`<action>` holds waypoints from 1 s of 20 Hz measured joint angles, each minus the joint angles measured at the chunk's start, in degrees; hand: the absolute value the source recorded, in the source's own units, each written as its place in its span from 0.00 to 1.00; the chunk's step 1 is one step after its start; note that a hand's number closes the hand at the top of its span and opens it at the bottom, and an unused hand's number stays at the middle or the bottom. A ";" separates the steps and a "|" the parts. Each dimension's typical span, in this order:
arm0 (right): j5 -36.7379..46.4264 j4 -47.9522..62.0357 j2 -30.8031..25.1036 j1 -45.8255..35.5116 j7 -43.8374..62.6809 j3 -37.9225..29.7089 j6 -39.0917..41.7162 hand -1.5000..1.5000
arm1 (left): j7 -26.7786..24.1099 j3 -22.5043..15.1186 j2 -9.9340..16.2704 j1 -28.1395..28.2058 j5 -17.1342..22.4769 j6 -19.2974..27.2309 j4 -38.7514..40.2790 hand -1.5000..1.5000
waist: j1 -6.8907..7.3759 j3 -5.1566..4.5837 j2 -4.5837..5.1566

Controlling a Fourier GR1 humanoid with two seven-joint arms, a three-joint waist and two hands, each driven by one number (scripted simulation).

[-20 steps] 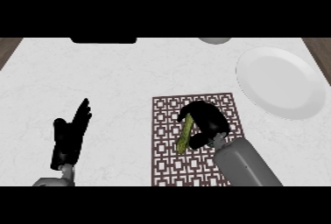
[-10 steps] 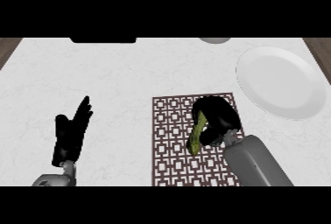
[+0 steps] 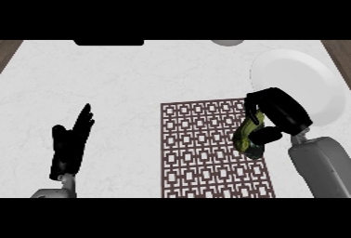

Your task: Pick the squash from the placemat and place it in the plate

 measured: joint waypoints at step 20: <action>-7.29 10.38 -6.38 -10.82 -0.92 -23.18 -5.55 1.00 | -0.50 -0.10 -1.43 0.54 -1.36 -0.58 -0.02 0.50 | 0.59 0.00 0.20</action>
